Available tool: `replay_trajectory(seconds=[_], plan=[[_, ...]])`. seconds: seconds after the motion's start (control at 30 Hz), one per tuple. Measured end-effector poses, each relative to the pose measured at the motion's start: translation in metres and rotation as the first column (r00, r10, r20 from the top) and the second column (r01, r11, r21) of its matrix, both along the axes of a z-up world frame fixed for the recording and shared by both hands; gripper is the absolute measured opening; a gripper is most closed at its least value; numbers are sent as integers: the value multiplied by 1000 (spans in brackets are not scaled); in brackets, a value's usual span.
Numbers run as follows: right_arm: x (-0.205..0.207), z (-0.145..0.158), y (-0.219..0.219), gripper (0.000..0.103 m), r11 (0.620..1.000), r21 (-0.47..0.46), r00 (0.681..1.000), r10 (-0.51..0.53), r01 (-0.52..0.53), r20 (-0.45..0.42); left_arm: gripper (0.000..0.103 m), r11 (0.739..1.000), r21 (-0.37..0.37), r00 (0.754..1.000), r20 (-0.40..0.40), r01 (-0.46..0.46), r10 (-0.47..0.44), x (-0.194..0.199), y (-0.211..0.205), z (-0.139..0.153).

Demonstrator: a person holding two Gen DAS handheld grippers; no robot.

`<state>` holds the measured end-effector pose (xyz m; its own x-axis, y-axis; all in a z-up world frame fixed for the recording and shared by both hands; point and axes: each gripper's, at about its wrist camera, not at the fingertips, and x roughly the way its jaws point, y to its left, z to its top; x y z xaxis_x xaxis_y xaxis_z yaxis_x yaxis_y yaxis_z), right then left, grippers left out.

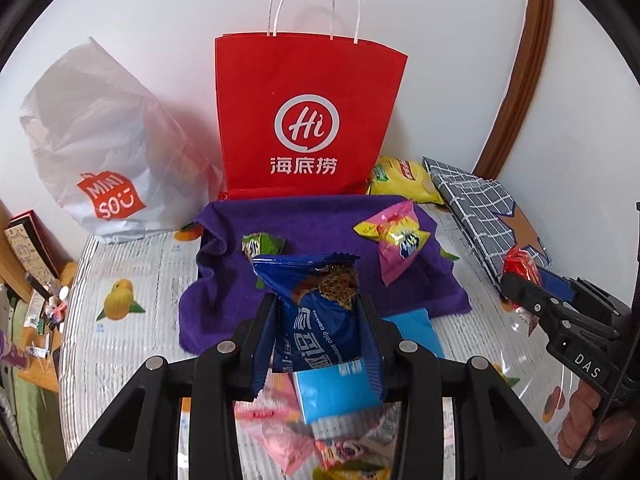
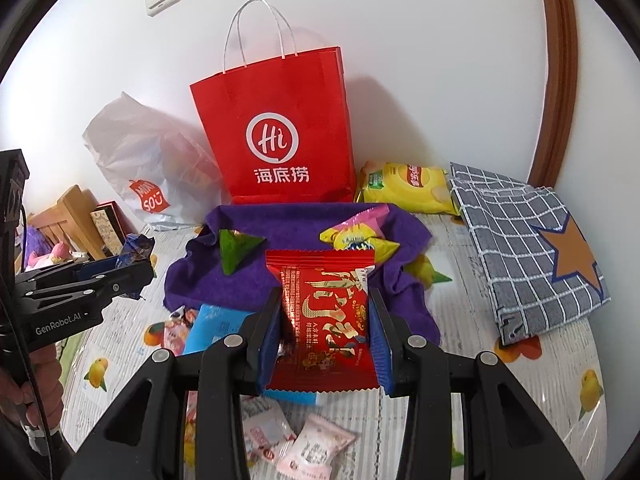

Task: Organize snacks
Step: 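Carry the red and blue packets in both tools over the purple towel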

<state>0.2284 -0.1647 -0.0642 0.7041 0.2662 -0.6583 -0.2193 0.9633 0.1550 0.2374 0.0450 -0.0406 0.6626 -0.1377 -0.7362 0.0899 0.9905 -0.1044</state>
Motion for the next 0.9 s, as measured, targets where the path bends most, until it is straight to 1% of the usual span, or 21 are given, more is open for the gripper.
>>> replay_trajectory(seconds=[0.3, 0.4, 0.5, 0.63, 0.77, 0.9], plan=[[48, -4, 5, 40, 1000, -8, 1000, -14, 14, -8, 37, 1000, 10, 1000, 11, -29, 28, 48, 9, 1], [65, -7, 7, 40, 1000, -12, 1000, -17, 17, -10, 37, 999, -6, 999, 7, -35, 35, 63, 17, -1], [82, -10, 9, 40, 1000, -10, 1000, -20, 20, -11, 37, 998, -18, 998, -8, -59, 59, 80, 24, -7], [103, -15, 13, 40, 1000, -4, 1000, -23, 23, -21, 37, 998, -12, 998, -21, -56, 56, 102, 25, -14], [123, -18, 21, 40, 1000, -15, 1000, -11, 10, -22, 37, 998, -38, 998, -19, -54, 53, 120, 29, -19], [140, -18, 28, 40, 1000, -28, 1000, 2, -3, -12, 37, 997, -15, 997, -26, -72, 71, 129, 33, -33]])
